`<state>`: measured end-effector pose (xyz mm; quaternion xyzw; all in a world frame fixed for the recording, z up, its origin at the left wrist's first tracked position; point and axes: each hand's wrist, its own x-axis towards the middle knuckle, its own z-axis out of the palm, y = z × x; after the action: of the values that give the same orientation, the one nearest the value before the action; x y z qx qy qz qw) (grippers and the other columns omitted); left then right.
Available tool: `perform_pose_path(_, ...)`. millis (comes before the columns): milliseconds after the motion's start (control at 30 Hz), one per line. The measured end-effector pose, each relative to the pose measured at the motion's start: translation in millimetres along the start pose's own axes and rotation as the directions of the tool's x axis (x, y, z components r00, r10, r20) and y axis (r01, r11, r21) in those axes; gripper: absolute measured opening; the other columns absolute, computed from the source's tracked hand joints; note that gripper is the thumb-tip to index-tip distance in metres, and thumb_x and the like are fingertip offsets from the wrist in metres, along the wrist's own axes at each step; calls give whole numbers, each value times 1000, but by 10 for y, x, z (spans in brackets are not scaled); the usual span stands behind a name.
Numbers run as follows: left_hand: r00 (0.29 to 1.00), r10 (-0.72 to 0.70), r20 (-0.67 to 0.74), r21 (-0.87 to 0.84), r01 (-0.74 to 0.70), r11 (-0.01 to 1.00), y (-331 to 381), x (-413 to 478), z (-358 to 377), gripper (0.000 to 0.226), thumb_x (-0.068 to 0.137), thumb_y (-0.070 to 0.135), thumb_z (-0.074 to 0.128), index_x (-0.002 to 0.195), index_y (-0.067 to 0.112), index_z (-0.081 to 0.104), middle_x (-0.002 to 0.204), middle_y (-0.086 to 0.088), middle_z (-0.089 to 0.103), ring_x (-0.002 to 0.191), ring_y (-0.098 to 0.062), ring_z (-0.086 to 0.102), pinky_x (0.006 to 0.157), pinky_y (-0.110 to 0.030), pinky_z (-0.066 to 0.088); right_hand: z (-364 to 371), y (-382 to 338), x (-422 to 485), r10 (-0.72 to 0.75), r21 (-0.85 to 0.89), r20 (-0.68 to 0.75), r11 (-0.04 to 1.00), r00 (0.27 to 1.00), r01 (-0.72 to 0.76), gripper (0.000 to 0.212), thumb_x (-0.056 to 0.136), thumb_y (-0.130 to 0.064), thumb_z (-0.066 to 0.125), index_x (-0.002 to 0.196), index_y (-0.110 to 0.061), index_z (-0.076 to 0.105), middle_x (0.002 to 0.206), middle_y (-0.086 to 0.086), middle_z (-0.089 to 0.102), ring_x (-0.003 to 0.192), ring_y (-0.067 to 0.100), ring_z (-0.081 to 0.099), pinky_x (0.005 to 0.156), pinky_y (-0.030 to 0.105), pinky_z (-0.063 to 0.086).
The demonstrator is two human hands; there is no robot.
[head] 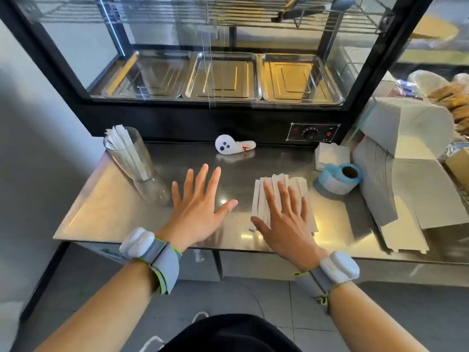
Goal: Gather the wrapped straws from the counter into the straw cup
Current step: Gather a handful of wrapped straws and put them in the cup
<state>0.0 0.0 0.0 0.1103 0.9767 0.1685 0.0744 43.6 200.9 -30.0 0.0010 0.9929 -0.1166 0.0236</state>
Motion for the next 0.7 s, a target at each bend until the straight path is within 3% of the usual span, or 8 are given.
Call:
perform_pose_path(233, 1000, -12, 2, 58, 12, 998, 1, 80, 135, 85, 71, 79, 7, 143, 37, -9, 159, 4, -9, 146, -27, -11, 114, -58, -6, 118, 141, 54, 9, 40, 88, 999, 996, -12, 81, 95, -59, 35, 153, -33, -16, 164, 7, -9, 151, 30, -8, 120, 53, -1)
perform_pose_path(333, 998, -41, 40, 34, 39, 999, 35, 94, 201, 85, 70, 79, 7, 143, 37, -8, 159, 3, -9, 146, -27, -10, 115, -58, -4, 116, 147, 109, 0, 136, 151, 990, 989, -21, 82, 96, -55, 39, 154, -30, -14, 163, 14, 1, 150, 33, 11, 119, 48, 17)
perform_pose_path(433, 992, -110, 67, -28, 112, 993, 72, 46, 288, 85, 72, 78, 9, 144, 35, -4, 160, 2, -5, 147, -25, -7, 117, -57, -3, 100, 124, 152, 14, 229, 178, 972, 984, -55, 83, 97, -49, 44, 155, -23, -8, 156, 18, 21, 136, 38, 39, 105, 43, 39)
perform_pose_path(533, 983, -146, 111, -44, 152, 987, 128, 4, 405, 79, 80, 73, 17, 145, 34, -3, 160, 1, -3, 147, -24, -6, 117, -56, -2, 91, 174, 210, 20, 230, 184, 971, 983, -63, 81, 97, -40, 49, 155, -16, -2, 144, 18, 37, 125, 39, 49, 98, 44, 44)
perform_pose_path(700, 977, -181, 111, -54, 188, 981, 111, 29, 457, 77, 81, 71, 19, 145, 33, 0, 160, -1, 2, 147, -24, -3, 116, -55, -1, 95, 244, 377, 81, 251, 220, 958, 972, -137, 75, 94, -27, 53, 153, -10, 8, 136, 23, 47, 118, 41, 54, 94, 46, 46)
